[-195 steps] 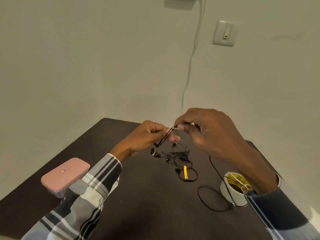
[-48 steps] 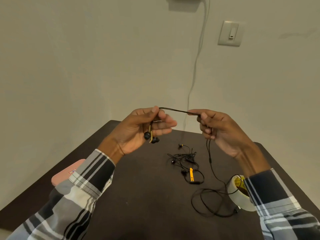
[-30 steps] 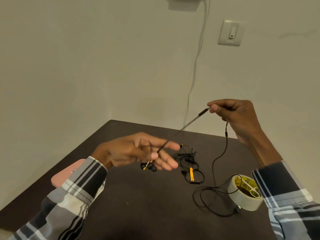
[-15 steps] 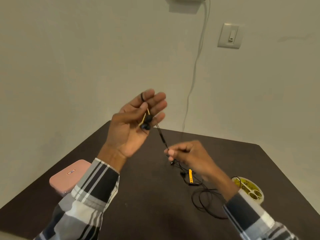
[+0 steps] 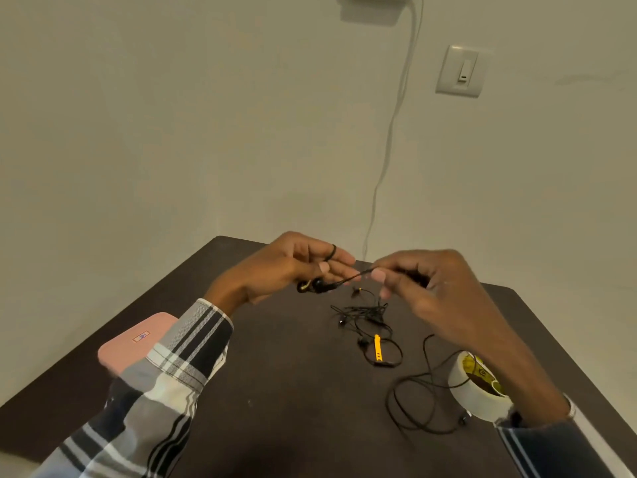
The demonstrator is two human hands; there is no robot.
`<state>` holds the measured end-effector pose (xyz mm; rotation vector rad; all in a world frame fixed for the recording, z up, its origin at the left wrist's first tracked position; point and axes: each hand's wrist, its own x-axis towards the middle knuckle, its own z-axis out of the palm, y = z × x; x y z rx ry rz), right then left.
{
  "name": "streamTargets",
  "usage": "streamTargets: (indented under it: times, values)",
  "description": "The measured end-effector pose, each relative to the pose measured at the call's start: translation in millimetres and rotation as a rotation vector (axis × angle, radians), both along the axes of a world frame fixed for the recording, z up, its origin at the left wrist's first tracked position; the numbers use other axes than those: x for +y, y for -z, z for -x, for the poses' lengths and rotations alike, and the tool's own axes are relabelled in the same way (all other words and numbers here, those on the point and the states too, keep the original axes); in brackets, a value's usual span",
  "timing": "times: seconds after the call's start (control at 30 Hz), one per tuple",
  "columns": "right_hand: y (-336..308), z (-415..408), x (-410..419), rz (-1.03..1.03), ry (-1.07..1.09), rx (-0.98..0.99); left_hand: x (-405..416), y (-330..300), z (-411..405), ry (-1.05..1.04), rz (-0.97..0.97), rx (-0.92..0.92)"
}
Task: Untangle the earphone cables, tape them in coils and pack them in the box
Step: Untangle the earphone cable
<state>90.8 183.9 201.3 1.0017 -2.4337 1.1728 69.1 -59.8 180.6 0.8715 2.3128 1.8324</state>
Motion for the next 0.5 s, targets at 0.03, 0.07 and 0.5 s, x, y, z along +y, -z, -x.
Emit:
streamTargets:
  times: [0.03,0.07,0.5]
  values:
    - [-5,4,1,-0.015,0.026,0.031,3,0,-2,0.051,-0.003,-0.025]
    - [-9,8,1,-0.023,0.048,0.056,6,1,-4,0.097,-0.017,-0.046]
    - [-10,47,-10,0.071,0.015,-0.033,31,18,-17,0.245,-0.239,-0.144]
